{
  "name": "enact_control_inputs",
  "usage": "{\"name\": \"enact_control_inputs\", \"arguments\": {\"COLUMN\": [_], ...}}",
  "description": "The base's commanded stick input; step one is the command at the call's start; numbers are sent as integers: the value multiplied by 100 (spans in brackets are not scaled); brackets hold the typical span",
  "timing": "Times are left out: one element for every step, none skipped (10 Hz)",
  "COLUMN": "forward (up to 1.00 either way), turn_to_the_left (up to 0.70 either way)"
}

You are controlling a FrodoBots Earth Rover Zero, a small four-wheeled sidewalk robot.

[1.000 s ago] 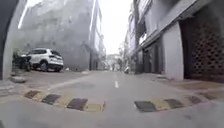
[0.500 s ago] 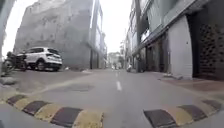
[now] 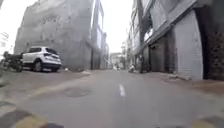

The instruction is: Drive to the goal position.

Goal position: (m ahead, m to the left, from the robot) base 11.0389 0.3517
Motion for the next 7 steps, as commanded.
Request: {"name": "enact_control_inputs", "arguments": {"forward": [100, 100, 100, 100, 100, 100, 100], "turn_to_the_left": [0, 0, 0, 0, 0, 0, 0]}}
